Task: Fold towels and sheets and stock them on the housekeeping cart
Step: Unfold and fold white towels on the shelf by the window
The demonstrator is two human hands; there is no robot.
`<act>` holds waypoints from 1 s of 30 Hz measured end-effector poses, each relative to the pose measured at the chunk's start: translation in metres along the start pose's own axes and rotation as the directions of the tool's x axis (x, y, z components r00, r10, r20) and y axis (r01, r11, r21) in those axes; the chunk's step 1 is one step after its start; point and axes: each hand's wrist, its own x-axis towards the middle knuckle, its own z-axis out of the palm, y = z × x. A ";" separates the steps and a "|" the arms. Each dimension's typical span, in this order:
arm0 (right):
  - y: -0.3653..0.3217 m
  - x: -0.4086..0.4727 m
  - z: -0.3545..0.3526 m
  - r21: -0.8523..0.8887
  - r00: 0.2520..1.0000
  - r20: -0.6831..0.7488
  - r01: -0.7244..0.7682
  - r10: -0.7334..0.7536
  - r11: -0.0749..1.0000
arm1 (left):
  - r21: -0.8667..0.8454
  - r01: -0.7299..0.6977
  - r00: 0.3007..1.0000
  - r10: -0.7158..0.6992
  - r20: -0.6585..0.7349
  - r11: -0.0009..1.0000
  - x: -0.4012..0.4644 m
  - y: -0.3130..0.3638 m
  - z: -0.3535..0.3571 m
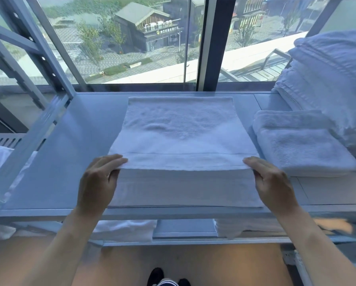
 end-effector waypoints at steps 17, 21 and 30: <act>0.011 -0.037 0.033 -0.036 0.982 0.162 -0.096 0.101 0.995 | 0.007 0.174 0.957 -0.171 0.235 0.985 -0.056 -0.004 0.031; 0.019 -0.023 0.022 -0.083 0.993 0.075 -0.090 0.096 0.992 | 0.045 0.130 0.981 -0.135 0.136 0.991 -0.043 -0.007 0.025; 0.023 -0.079 0.034 -0.136 0.997 0.071 -0.020 0.030 0.990 | 0.084 0.178 0.954 -0.193 0.232 0.980 -0.087 -0.007 0.024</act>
